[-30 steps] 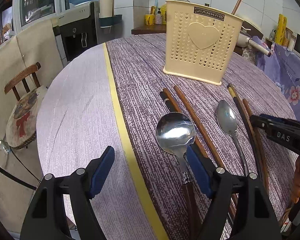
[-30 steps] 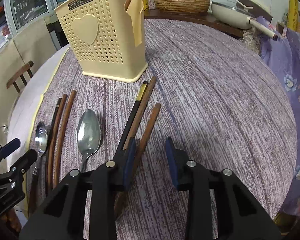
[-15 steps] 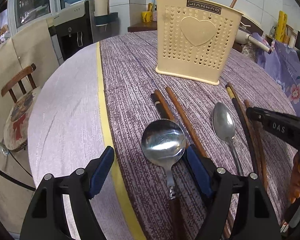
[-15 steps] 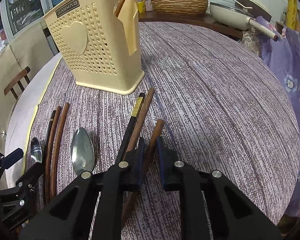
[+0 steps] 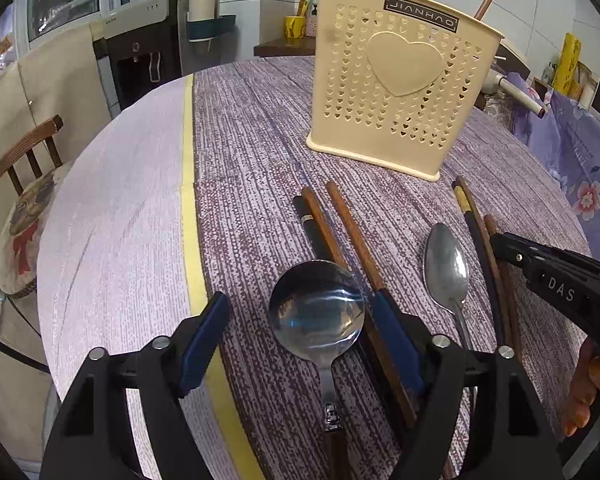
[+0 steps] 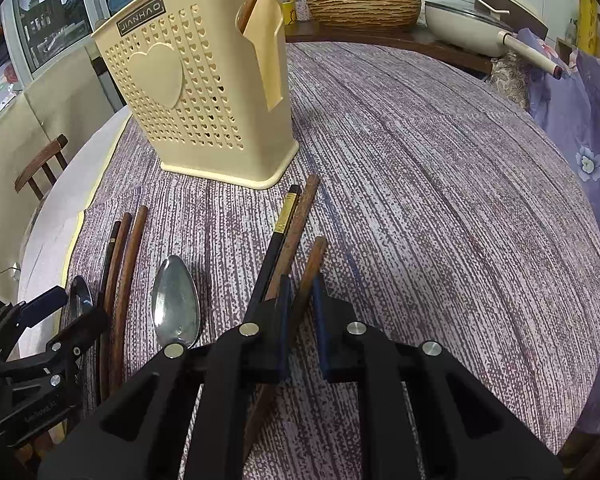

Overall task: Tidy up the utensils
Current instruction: 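Grasp another wooden chopstick with right tool while left tool grasps a round silver spoon, then carry chopstick with right tool and spoon with left tool down into the holder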

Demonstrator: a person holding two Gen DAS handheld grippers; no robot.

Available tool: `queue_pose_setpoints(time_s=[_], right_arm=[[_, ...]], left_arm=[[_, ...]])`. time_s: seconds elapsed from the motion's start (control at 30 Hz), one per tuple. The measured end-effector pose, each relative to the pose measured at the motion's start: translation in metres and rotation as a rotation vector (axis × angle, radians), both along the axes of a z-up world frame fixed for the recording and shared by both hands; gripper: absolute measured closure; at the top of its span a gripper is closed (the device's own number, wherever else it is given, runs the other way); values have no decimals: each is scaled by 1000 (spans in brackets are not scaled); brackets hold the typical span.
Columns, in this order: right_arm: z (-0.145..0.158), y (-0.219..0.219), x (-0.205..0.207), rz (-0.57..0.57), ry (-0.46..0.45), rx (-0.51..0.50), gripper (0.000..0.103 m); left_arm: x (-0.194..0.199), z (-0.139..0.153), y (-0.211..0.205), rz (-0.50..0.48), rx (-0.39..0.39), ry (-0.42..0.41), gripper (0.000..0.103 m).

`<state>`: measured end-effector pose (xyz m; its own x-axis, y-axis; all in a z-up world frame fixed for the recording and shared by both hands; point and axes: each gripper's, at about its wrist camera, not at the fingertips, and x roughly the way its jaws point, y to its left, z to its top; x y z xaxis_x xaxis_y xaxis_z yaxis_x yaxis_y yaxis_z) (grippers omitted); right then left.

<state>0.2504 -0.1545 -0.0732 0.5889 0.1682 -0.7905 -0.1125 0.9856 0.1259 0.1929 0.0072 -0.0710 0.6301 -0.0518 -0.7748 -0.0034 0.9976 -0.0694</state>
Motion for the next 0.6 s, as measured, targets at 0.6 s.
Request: queue_pose_setpoints(time_s=[0.6], right_arm=[[0, -6, 4, 0, 14, 42, 91]], left_arm=[[0, 3, 2, -11, -40, -2, 56]])
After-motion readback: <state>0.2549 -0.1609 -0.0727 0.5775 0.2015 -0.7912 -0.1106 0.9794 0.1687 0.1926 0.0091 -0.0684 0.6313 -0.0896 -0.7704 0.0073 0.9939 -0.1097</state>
